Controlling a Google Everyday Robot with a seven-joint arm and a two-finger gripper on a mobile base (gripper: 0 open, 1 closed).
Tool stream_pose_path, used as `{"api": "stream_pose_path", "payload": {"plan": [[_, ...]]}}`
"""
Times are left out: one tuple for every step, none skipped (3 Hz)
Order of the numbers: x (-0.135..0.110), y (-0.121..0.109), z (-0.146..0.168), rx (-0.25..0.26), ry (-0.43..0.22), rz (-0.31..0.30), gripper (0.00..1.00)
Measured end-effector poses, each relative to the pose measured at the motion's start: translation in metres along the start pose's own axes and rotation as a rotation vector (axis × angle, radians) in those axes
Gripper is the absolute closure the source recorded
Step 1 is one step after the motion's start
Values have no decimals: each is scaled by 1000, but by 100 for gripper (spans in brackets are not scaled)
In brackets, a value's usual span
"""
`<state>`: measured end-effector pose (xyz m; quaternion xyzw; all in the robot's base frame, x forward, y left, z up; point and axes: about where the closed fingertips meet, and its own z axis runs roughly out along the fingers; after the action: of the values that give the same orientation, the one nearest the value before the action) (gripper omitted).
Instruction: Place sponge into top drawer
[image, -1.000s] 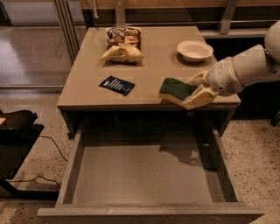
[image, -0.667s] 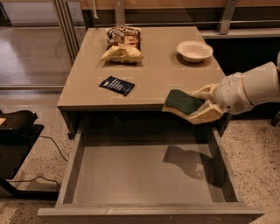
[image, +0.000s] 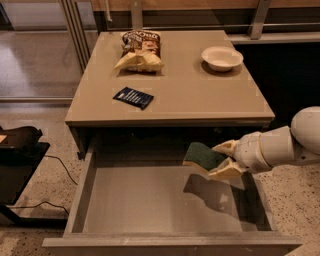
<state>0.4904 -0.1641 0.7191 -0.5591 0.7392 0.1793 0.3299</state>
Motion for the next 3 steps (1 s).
{"api": "stream_pose_path", "payload": {"plan": [[0, 0, 0, 0, 0, 0, 100], [6, -6, 16, -13, 4, 16, 100], [21, -11, 43, -24, 1, 32, 100]]}}
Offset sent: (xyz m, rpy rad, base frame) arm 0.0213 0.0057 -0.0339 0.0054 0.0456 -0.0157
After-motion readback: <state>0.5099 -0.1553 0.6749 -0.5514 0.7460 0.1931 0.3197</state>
